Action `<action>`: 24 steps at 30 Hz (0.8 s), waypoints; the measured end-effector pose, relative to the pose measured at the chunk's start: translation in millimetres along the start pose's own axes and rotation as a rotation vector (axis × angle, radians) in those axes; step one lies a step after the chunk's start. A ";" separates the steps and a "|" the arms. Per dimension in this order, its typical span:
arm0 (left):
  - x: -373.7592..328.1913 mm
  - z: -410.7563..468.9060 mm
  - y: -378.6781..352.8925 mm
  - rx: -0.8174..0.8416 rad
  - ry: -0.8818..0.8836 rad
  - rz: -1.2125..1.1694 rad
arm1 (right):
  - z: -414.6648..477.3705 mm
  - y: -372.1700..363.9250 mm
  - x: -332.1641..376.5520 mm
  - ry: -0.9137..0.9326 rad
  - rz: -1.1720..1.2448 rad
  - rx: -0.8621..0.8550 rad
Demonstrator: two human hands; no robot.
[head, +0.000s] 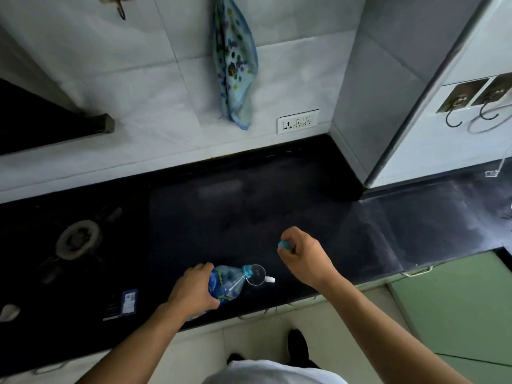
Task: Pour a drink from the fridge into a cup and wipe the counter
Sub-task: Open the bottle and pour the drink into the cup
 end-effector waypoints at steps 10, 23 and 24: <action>-14.8 2.5 -9.6 0.088 0.077 0.118 | 8.0 -7.6 -18.0 0.015 -0.028 0.107; -22.7 -1.8 -3.0 0.127 0.156 0.200 | 8.7 -13.1 -27.5 0.013 -0.049 0.168; -23.4 -2.7 -2.4 0.126 0.156 0.203 | 8.2 -13.0 -27.5 0.017 -0.052 0.169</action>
Point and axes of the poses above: each hand's wrist, its own z-axis towards the middle knuckle, its own y-axis out of the back of the hand, x = y × z, the point moved 3 cm from there along z, towards the middle knuckle, and after that the axes turned 12 degrees about z, right-handed, at the moved point
